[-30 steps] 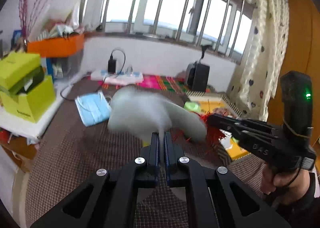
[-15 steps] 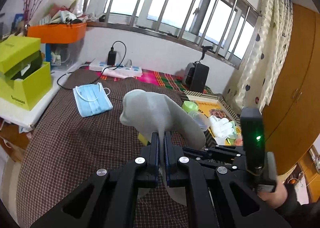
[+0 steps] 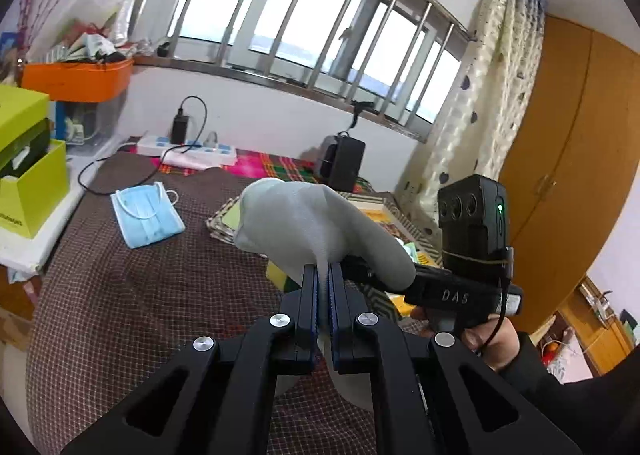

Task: Organize soft objects
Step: 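Carry the gray glove and green-yellow sponge over the yellow box with both grippers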

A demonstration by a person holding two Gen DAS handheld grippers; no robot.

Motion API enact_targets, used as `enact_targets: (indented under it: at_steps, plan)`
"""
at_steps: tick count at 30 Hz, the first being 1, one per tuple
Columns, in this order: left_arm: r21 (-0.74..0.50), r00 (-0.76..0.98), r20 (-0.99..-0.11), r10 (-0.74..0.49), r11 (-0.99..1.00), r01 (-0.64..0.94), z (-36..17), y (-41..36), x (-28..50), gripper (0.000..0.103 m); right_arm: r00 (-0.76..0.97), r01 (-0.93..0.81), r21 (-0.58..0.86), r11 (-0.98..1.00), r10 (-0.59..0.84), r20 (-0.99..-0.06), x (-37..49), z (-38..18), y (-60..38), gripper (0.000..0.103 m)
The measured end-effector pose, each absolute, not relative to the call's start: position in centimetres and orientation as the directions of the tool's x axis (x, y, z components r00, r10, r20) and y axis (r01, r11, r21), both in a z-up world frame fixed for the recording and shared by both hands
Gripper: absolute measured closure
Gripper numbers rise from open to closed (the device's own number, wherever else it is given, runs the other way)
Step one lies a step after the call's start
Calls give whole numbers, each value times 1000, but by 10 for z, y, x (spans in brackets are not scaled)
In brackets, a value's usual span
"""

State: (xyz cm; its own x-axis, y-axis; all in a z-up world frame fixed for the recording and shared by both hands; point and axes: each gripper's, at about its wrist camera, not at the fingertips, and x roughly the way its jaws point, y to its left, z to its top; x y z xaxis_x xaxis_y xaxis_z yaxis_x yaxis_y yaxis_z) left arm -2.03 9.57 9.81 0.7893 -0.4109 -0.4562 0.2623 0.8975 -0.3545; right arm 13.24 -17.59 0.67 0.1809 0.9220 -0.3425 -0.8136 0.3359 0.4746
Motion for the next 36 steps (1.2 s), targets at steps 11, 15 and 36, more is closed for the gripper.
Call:
enact_targets:
  at_steps: [11,15,36]
  plan:
    - [-346,770,-437,-465,877,333,108,84,-27,98,108,-765,573,294,936,-336,149,-10,-180,52]
    - [-335,765,-435,-475,874,352,111,79,-28,98,54,-762,611,214,962,-269,151,-10,-187,51]
    - [-317,734,-450,-509,859,401,112,40,6,98,468,-684,407,606,792,-392,143,4,-281,91]
